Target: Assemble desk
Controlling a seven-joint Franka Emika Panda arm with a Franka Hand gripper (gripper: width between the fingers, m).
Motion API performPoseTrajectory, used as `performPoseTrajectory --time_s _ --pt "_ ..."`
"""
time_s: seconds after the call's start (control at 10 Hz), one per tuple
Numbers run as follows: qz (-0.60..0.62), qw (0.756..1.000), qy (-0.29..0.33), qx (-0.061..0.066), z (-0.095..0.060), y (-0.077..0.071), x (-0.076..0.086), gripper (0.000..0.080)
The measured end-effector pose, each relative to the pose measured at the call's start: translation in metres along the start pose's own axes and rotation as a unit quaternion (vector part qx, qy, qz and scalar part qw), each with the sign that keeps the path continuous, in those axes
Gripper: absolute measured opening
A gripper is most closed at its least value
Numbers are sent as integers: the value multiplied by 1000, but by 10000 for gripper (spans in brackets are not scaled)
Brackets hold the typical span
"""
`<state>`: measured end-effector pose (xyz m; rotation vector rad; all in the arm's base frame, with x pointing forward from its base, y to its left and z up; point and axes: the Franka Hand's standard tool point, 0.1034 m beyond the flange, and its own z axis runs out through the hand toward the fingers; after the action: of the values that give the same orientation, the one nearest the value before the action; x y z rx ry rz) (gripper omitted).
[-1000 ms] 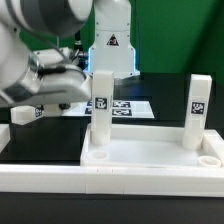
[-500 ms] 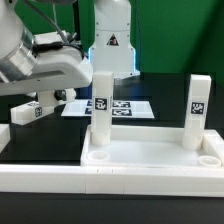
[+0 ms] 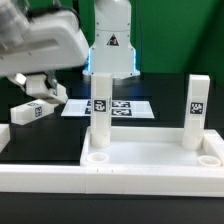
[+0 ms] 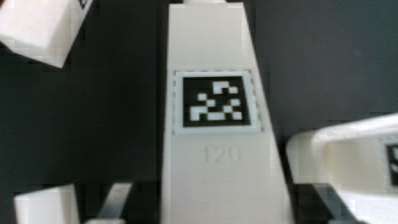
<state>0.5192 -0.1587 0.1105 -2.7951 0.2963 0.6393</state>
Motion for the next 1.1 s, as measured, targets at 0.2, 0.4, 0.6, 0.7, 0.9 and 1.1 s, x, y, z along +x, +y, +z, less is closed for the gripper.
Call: performPoseTrajectory --time_s 0.2,0.4,0.6,0.7,0.9,1.1 --pt "9 1000 29 1 -19 2 3 291" --pt "7 994 111 -14 -21 6 10 291" --pt "5 984 176 -32 -27 10 15 291" --pt "0 979 203 -33 -36 7 16 291" --pt "-2 958 281 -48 -60 -9 26 291" --pt "-15 930 359 -81 -63 -26 24 291"
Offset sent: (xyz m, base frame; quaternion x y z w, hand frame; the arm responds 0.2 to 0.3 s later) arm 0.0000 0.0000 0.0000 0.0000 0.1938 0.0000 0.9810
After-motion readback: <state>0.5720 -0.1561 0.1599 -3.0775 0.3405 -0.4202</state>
